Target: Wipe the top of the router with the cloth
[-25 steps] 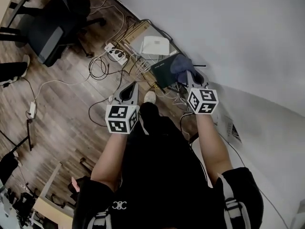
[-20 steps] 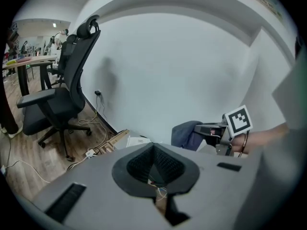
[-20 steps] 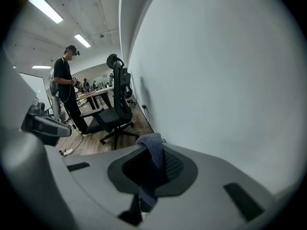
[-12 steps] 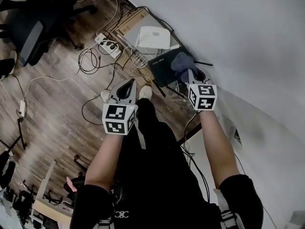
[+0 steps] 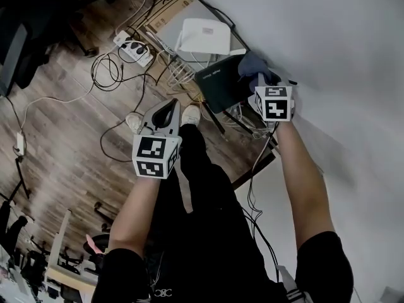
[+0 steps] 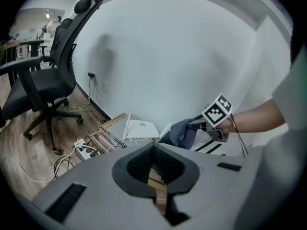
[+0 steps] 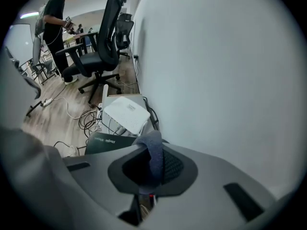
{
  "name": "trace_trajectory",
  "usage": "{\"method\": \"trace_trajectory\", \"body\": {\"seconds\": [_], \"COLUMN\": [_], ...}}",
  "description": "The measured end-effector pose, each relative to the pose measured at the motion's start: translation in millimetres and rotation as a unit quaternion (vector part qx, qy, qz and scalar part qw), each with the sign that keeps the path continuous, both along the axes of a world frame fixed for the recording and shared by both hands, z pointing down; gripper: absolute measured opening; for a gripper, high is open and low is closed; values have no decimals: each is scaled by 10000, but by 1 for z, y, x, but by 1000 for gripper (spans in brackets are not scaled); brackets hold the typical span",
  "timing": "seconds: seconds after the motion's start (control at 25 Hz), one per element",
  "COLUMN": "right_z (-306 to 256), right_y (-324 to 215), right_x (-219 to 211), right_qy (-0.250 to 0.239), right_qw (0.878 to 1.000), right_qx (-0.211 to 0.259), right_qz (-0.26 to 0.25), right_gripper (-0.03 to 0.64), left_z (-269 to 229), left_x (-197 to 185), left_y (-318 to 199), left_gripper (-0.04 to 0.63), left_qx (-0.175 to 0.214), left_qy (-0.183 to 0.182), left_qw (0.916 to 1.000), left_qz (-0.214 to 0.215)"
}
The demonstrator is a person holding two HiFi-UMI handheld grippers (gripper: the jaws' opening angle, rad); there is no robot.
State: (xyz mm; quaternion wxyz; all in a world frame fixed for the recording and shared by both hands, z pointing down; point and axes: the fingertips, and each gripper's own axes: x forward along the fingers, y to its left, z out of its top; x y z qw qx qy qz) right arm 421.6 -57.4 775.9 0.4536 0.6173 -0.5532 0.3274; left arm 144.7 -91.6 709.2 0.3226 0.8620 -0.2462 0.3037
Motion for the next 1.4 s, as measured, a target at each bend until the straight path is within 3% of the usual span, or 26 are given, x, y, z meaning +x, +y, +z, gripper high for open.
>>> {"method": "trace_trajectory", "body": {"seconds": [0.52, 0.92, 1.08, 1.4], "right_z": [91, 121, 123, 121], "right_y": [-6, -10, -12, -10], "right_x": [21, 24, 7, -44], "right_qy": [310, 186, -81, -334], "right_qw": [9955, 9957, 9970, 9946], "right_qx": [-874, -907, -770, -901], "right_qz": [-188, 26, 93, -380], "right_gripper": [12, 12, 12, 12], "left_z": [53, 60, 64, 63], "left_x": [-8, -20, -29, -40], "left_y": [9, 8, 1, -5], "left_gripper": [-6, -6, -6, -6], "left_qx": [-180, -221, -217, -208], "left_qy": [-192, -291, -326, -281], "left_qw": [9995, 9985, 9985, 9988], "left_qz": [184, 419, 377, 354]}}
